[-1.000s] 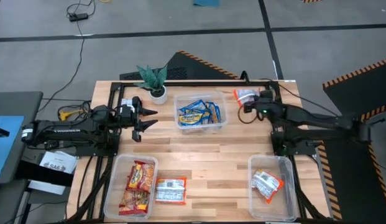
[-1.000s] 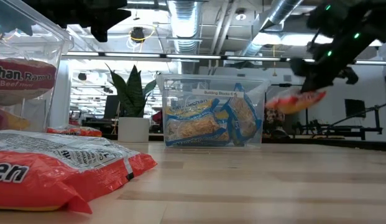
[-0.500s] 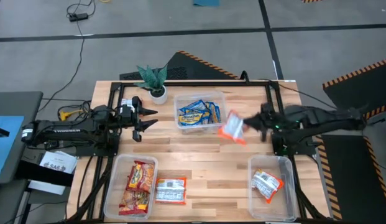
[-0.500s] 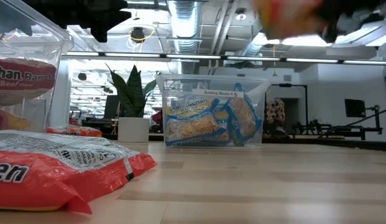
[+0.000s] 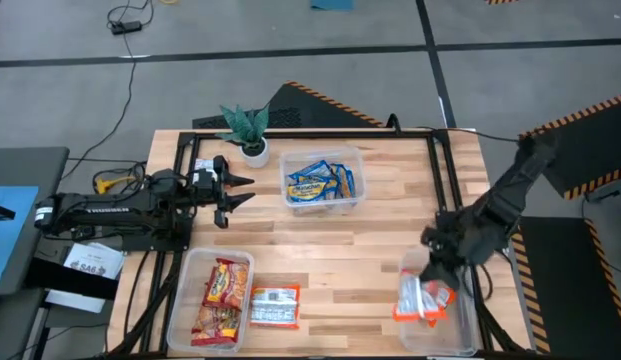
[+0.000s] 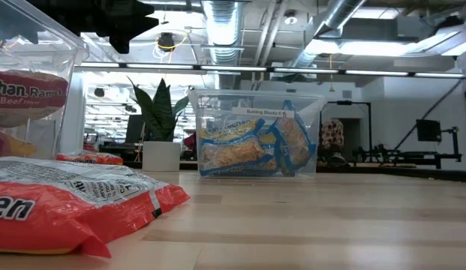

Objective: Sort Maruchan noodles
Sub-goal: Put the top right orange noodle packet into the bottom right transparent bin

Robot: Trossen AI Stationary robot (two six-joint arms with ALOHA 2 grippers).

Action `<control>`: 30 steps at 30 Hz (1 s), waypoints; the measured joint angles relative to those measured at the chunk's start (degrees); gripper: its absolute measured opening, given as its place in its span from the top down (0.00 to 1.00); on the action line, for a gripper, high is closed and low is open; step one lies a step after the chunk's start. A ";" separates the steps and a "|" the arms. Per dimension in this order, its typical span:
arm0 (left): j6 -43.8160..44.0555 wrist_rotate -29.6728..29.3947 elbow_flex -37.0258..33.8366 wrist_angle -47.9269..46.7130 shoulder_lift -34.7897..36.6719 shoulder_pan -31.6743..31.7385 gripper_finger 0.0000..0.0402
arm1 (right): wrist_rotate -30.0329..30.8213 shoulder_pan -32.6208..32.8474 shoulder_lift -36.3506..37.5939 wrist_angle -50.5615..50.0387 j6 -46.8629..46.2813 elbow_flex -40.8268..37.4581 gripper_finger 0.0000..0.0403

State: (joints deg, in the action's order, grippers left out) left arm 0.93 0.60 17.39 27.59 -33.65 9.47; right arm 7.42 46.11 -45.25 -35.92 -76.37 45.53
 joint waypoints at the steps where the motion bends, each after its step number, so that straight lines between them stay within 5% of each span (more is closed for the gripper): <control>1: -0.02 0.00 0.00 0.00 0.00 0.00 0.61 | 0.08 1.99 -1.28 -0.03 -2.82 0.23 0.97; 14: 0.39 -1.33 0.00 0.02 0.00 0.00 0.61 | 0.11 15.27 -7.28 -8.91 -34.86 1.32 0.95; 30: -0.20 -1.49 0.00 0.02 0.00 0.00 0.61 | 0.07 13.37 -6.89 -11.98 -37.80 1.30 0.88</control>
State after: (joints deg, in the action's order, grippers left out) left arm 0.73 -0.89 17.39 27.62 -33.65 9.47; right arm 7.49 59.49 -52.14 -47.90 -114.17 46.83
